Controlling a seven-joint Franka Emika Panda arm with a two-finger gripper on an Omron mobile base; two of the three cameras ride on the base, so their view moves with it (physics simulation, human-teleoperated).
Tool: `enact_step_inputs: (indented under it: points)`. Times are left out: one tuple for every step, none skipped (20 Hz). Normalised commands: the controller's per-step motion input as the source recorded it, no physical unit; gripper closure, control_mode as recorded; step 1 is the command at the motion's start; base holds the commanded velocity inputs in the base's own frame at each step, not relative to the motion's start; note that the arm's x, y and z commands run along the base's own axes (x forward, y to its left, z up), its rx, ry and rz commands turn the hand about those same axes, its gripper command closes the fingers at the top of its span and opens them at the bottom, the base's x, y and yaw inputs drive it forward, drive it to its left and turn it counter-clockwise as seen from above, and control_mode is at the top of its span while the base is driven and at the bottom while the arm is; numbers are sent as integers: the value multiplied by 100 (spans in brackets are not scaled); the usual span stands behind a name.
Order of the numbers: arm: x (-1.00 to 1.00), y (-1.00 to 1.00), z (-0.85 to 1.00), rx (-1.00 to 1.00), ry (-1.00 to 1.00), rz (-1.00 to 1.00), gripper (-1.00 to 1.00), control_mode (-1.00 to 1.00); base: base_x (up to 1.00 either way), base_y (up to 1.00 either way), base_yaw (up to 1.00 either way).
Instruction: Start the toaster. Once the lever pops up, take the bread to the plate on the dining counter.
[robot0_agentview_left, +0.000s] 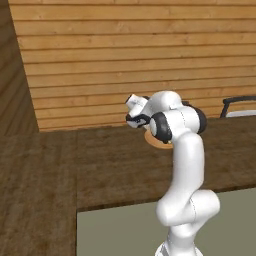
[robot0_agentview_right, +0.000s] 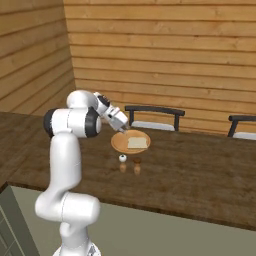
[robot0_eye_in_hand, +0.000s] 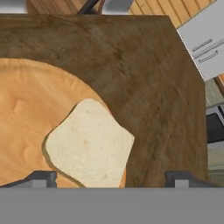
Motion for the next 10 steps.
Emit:
enact_step_inputs:
  points:
    - [-36,79,27,1,-1,0,-100,-100,0,0,0]
    - [-36,77,28,2,-3,0,-100,-100,0,0,0]
    - [-35,73,31,5,-7,0,-100,-100,0,0,0]
    - [-32,66,36,7,-7,2,-100,-100,0,0,0]
    - [-38,59,41,10,-8,3,-100,-100,0,0,0]
    - [-45,47,53,15,-8,7,-100,-100,0,0,0]
    - [-53,35,58,18,-7,9,-100,-100,0,0,0]
    - [-64,19,59,22,-9,11,-100,-100,0,0,0]
    - [-78,4,59,26,-15,14,-100,-100,0,0,0]
    - [-89,0,54,27,-22,16,-100,-100,0,0,0]
